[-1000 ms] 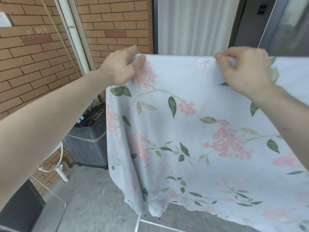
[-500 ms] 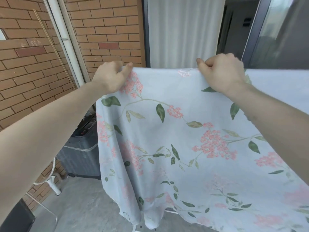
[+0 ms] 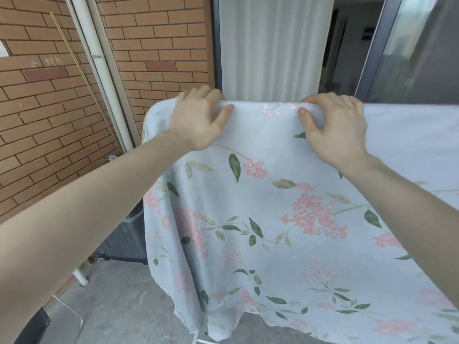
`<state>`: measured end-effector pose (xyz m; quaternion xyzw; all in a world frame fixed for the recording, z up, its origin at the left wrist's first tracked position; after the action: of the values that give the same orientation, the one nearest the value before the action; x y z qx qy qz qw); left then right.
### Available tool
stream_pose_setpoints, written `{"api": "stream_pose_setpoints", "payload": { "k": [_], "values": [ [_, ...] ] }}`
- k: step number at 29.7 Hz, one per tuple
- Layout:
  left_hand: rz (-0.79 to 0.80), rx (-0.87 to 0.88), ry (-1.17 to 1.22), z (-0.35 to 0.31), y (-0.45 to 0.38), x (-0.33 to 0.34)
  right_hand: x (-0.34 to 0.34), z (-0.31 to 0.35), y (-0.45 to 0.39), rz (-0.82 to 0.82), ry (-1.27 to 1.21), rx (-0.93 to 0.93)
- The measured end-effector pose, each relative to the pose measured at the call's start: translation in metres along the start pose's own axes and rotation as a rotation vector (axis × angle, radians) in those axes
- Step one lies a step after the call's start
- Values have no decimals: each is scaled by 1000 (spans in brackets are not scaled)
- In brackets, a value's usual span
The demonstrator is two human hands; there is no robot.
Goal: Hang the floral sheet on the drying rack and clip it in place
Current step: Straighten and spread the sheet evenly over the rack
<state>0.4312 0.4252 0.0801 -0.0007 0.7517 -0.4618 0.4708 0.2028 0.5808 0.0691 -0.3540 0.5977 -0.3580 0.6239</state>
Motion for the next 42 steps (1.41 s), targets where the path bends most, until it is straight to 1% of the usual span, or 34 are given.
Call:
{"api": "stream_pose_setpoints", "payload": {
  "k": [2, 4, 6, 7, 10, 12, 15, 16, 18, 20, 21, 23, 28, 29, 35, 39, 42],
  "values": [
    [27, 79, 42, -34, 1, 7, -6, 13, 11, -68, -103, -18],
    [42, 103, 82, -53, 1, 13, -7, 28, 34, -129, -244, -25],
    [22, 105, 68, -59, -1, 18, 4, 35, 68, -121, -330, 29],
    [9, 109, 46, -59, -2, 21, 15, 32, 90, -86, -344, 93],
    [-30, 97, 4, -58, -2, 26, 60, 9, 167, 74, -400, 393],
    [-65, 75, 5, -57, -3, 26, 91, -16, 225, 172, -494, 721],
    [-124, 66, -8, -57, -2, 26, 123, -38, 302, 303, -674, 1275],
    [-132, 64, -3, -58, -3, 27, 130, -43, 323, 342, -715, 1415],
    [-139, 62, -2, -62, -2, 29, 138, -46, 354, 378, -765, 1592],
    [-150, 73, 7, -66, -1, 30, 142, -55, 372, 288, -736, 1648],
    [-158, 79, 12, -66, -1, 30, 143, -62, 373, 214, -697, 1616],
    [-170, 79, 14, -64, -2, 29, 139, -70, 358, 101, -648, 1496],
    [-201, 59, 1, -54, -5, 28, 115, -81, 292, -63, -648, 1221],
    [-203, 68, 6, -58, -6, 30, 104, -85, 283, -111, -642, 1184],
    [-221, 64, -22, -60, -9, 27, 38, -82, 220, -250, -578, 863],
    [-215, 32, -14, -56, -9, 25, -20, -85, 185, -323, -441, 635],
    [-209, -45, -11, -54, -7, 23, -66, -94, 152, -338, -176, 405]
  ]
}}
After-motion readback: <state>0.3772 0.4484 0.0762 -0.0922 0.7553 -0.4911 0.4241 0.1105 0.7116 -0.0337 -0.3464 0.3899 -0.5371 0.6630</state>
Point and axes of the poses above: each hand's wrist, its own y-axis away from the middle knuckle, its own x-axis out of the palm, z = x × y, the point moved 8 cm from there along -y, towards the middle knuckle, and after that the axes turned 9 degrees about -x, right-handed, at the moved point
